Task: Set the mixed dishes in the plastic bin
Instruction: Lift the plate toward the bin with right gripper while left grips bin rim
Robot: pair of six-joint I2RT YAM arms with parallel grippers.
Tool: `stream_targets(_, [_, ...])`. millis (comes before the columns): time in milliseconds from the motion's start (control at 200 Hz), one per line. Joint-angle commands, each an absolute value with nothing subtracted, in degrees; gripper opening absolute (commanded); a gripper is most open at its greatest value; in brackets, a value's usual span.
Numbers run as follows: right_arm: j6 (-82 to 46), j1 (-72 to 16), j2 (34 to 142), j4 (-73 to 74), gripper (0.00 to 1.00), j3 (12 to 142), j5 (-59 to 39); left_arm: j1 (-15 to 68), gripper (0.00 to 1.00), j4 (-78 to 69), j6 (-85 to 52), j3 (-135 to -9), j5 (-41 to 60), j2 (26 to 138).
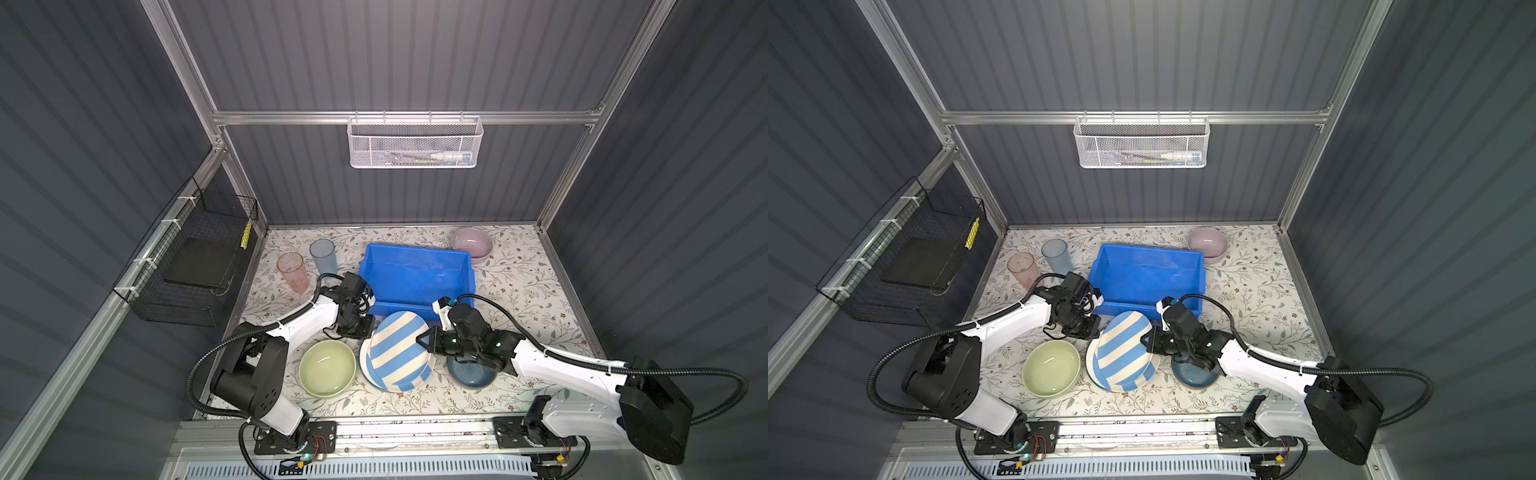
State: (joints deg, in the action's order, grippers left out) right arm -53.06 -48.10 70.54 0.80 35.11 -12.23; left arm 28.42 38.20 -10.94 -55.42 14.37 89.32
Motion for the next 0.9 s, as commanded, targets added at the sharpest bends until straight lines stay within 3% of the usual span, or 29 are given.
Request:
stream_targets(0, [-50.26,-47.66,69.49,-4.86,0.04,37.27,-12.36,28.63,0.13,44.36,-11.43,-57.24,13.16,87.36])
stream_targets(300, [-46.67,-45.31,66.04,-10.38,0.01,41.84,-16.36,28.65,0.38,48.29,-11.77,-61.70,10.89,83.56])
stream_targets(896, [-39.26,-30.17,67.37,-19.78,0.01,57.61,-22.41,26.69,0.44,43.30,-15.08,-69.14,-0.70,85.51])
